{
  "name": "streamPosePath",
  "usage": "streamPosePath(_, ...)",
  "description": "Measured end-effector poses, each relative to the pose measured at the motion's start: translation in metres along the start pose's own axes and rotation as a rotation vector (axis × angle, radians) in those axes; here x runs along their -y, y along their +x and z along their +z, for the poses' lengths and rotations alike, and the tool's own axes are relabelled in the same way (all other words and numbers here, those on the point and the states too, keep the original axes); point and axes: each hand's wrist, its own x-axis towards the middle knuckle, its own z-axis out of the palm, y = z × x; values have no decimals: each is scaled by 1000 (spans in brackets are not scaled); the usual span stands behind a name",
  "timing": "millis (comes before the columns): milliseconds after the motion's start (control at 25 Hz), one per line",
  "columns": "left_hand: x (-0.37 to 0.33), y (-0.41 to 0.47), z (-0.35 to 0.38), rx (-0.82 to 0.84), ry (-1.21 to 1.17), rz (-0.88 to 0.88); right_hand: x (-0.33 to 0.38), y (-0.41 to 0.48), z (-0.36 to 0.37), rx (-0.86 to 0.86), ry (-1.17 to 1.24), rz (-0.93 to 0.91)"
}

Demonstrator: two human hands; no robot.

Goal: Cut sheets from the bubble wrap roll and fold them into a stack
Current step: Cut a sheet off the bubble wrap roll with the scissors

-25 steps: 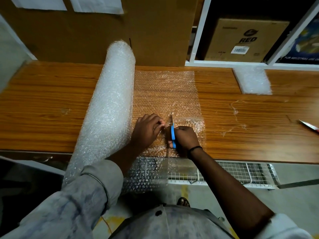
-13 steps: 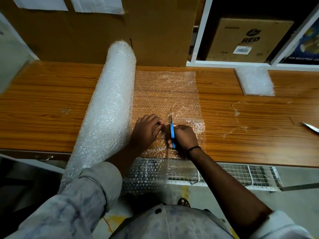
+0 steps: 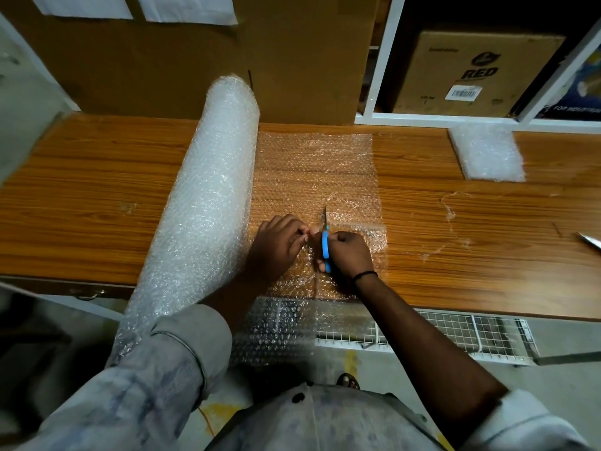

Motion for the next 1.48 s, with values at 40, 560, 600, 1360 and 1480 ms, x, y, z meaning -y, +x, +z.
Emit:
streamPosePath(40,0,0,0,1,0,-1,2,1,1,1,27,10)
streamPosePath(560,-2,1,0,-18,-22,-6,6,32,-2,-47,-181,-48)
streamPosePath(600,-1,1,0,-17,-31,-6,6,31,-2,-47,-184,-46)
streamPosePath(1360,15,115,21,123,242,-250,36,18,-21,157,77,139)
streamPosePath(1480,25,112,25,110,218,-218,47,22,-14,142,38,125)
